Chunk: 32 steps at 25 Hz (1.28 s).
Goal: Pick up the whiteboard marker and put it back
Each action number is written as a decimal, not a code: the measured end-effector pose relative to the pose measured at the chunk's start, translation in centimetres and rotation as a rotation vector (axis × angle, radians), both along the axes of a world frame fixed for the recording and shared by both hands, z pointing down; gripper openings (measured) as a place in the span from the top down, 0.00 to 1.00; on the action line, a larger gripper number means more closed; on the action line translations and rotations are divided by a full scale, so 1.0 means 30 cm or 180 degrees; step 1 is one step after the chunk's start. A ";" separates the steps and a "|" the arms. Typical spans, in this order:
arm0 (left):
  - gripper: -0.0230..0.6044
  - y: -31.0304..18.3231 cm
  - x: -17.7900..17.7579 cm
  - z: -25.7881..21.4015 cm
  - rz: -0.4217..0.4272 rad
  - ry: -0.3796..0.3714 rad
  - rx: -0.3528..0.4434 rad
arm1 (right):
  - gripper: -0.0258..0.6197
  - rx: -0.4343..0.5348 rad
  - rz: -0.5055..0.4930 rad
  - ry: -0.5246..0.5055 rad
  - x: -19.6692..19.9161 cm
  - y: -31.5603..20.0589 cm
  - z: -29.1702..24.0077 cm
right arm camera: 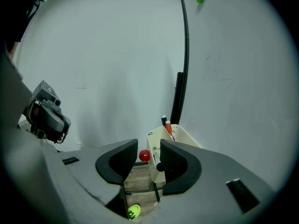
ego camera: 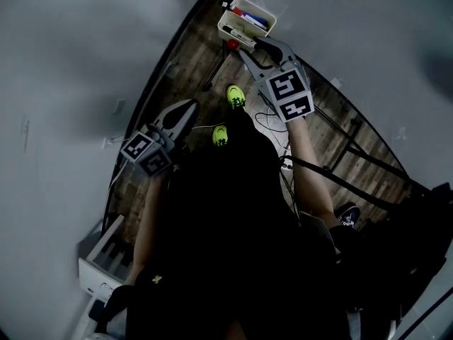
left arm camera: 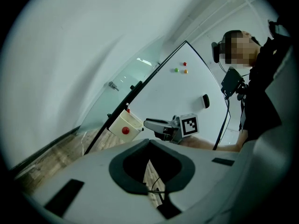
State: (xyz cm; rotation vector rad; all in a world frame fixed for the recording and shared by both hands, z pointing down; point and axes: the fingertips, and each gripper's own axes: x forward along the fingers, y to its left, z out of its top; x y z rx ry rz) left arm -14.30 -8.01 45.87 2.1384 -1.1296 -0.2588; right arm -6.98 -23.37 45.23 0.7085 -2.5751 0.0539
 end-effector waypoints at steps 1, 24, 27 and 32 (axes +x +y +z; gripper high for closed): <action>0.94 0.013 0.000 -0.004 0.0014 -0.0007 0.0023 | 0.74 0.0015 0.0002 0.0004 0.000 0.016 -0.009; 0.94 0.237 0.082 -0.056 0.0195 0.0069 0.0180 | 0.74 0.0017 0.0179 -0.0036 0.170 0.312 -0.086; 0.94 0.265 0.129 -0.041 0.0179 0.0069 0.0135 | 0.74 -0.0054 0.0200 -0.0006 0.252 0.364 -0.063; 0.94 0.318 0.236 -0.033 0.0194 0.0064 0.0110 | 0.76 -0.0272 0.0238 -0.0002 0.401 0.466 -0.011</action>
